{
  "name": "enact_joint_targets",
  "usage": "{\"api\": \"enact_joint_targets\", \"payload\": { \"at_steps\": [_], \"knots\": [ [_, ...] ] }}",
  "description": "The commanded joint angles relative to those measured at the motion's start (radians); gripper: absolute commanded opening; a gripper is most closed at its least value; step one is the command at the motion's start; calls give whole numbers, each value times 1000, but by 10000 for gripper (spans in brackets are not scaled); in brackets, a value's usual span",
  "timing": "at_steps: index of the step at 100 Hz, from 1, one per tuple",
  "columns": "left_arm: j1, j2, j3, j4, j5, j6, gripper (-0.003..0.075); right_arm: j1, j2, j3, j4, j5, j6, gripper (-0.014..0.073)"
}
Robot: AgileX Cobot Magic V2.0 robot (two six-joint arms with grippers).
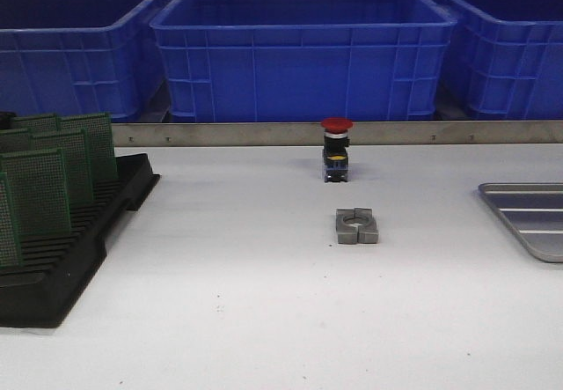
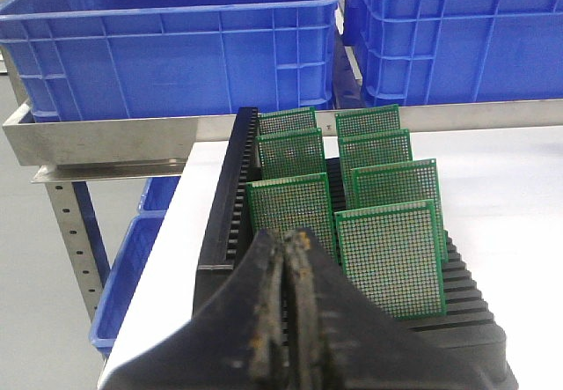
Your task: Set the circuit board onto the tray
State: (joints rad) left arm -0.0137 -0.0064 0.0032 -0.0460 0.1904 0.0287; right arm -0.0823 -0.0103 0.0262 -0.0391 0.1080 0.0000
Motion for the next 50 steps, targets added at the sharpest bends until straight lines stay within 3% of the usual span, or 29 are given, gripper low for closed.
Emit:
{"api": "enact_joint_targets", "payload": {
  "at_steps": [1,27,50],
  "knots": [
    [0,-28,19,0,-78,0,-20,-4,-22,1,-10,-71,0,-60],
    [0,-28,19,0,-115,0,-20,-4,-22,1,-10,-71,0,-60],
    [0,-28,-2,-27,-243,0,-20,-4,-22,1,-10,-71,0,-60]
  ]
}}
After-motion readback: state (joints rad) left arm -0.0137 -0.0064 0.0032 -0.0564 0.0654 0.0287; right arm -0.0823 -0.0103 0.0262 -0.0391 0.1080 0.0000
